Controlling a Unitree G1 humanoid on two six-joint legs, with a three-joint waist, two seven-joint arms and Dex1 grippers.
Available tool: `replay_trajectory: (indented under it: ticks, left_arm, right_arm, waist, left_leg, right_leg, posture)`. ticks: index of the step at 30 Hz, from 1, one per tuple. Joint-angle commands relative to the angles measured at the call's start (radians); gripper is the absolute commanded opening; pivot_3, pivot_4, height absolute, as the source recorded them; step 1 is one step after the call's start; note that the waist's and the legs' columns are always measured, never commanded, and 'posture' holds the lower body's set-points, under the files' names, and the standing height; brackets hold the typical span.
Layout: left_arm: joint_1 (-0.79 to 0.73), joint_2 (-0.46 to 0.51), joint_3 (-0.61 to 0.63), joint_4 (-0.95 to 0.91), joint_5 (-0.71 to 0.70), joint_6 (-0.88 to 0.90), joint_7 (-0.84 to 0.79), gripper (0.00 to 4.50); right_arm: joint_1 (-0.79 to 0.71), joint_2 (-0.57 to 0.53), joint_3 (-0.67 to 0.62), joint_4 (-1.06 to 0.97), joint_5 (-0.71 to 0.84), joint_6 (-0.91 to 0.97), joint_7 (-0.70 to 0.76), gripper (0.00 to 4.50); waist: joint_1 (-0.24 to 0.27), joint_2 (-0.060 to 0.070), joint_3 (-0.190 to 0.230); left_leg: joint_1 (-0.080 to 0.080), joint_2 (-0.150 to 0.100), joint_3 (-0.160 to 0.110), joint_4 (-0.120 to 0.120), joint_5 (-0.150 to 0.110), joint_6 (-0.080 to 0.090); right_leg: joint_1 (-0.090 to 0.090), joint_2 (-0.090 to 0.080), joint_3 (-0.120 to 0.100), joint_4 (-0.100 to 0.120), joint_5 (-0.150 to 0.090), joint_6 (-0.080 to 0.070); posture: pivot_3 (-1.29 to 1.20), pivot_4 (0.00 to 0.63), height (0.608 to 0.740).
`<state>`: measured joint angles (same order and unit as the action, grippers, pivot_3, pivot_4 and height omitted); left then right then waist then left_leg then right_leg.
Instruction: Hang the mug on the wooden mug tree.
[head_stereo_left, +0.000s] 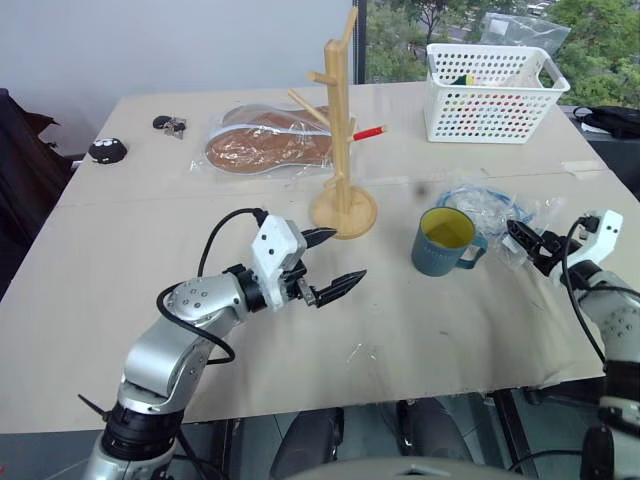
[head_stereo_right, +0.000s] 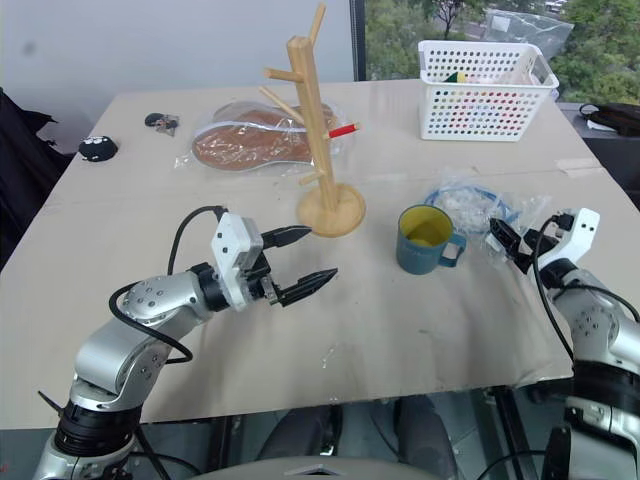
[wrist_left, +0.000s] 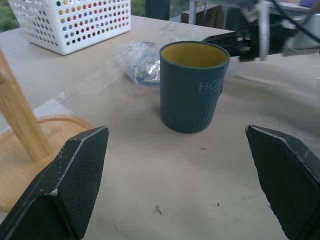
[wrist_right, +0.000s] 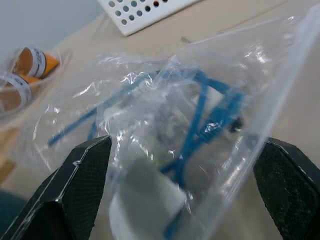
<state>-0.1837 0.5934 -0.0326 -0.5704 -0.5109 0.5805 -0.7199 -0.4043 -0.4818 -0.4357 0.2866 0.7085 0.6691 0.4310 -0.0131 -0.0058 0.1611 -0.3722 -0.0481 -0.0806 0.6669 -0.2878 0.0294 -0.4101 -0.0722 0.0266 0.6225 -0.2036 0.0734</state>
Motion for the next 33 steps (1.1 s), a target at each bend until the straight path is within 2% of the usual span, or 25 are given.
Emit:
replay_trajectory:
  ticks: [1,4,7,14,20,25,30,33]
  left_arm:
    - [-0.016,0.034,0.012,-0.067,-0.033,0.03,-0.018,4.5]
    - [-0.031,0.052,0.019,-0.079,-0.045,0.048,-0.019,4.5]
    - [-0.044,0.055,0.02,-0.091,-0.053,0.054,-0.011,4.5]
    - [-0.043,0.045,0.015,-0.116,-0.068,0.069,0.01,4.5]
    - [-0.069,0.023,-0.001,-0.111,-0.071,0.069,0.023,4.5]
    - [-0.138,-0.036,-0.005,-0.093,-0.114,0.082,0.042,4.5]
    - [-0.267,-0.061,-0.096,-0.01,-0.07,0.067,-0.013,4.5]
    - [-0.36,-0.094,-0.134,0.079,-0.067,0.045,-0.062,4.5]
  right_arm:
    - [-0.064,-0.022,0.01,0.071,0.007,0.045,0.045,4.3]
    - [-0.108,-0.046,0.067,0.133,-0.053,0.056,0.072,4.3]
    - [-0.146,-0.06,0.118,0.216,-0.145,0.013,0.047,3.54]
    - [-0.177,-0.066,0.109,0.259,-0.181,0.009,0.062,0.08]
    - [-0.174,-0.077,0.086,0.243,-0.184,-0.001,0.061,0.03]
    - [-0.147,-0.098,0.011,0.17,-0.164,-0.001,0.021,0.03]
    - [0.014,-0.167,-0.148,-0.081,-0.096,0.119,-0.058,0.03]
    - [0.138,-0.183,-0.286,-0.239,-0.049,0.185,-0.116,0.03]
  waist:
    - [0.0,0.0,0.0]
    - [-0.001,0.0,0.0]
    - [-0.004,-0.001,0.0]
    - [-0.003,-0.002,-0.001]
    - [-0.002,-0.003,-0.001]
    - [0.003,-0.003,-0.001]
    - [0.026,-0.001,-0.001]
    - [0.031,0.0,0.0]
  left_leg:
    - [0.0,0.0,0.0,0.0,0.0,0.0]
    - [-0.002,0.0,0.0,0.0,0.0,0.0]
    - [-0.002,0.0,0.0,0.001,0.0,0.0]
    - [-0.002,0.0,0.0,0.002,0.0,0.001]
    - [-0.002,0.0,0.0,0.002,0.0,0.0]
    - [-0.003,-0.001,-0.001,0.002,0.001,-0.002]
    - [-0.008,-0.002,-0.004,0.003,0.002,-0.003]
    - [-0.009,-0.002,-0.006,0.002,0.002,-0.003]
  right_leg:
    - [0.0,0.0,0.0,0.0,0.0,0.0]
    - [-0.001,0.0,0.0,0.0,0.0,0.0]
    - [-0.002,0.0,0.0,0.0,0.0,0.0]
    - [-0.001,0.0,0.0,0.0,0.0,0.0]
    - [-0.001,0.0,0.0,0.0,0.0,0.0]
    - [-0.001,0.0,-0.001,0.0,0.0,0.0]
    - [-0.004,-0.001,-0.004,0.0,0.0,0.0]
    - [-0.004,-0.001,-0.006,-0.002,0.0,0.0]
  posture:
    - [0.0,0.15,0.74]
    - [0.0,0.15,0.74]
    - [0.0,0.15,0.74]
    - [0.0,0.15,0.74]
    - [0.0,0.15,0.74]
    - [0.0,0.15,0.74]
    - [0.0,0.15,0.74]
    - [0.0,0.15,0.74]
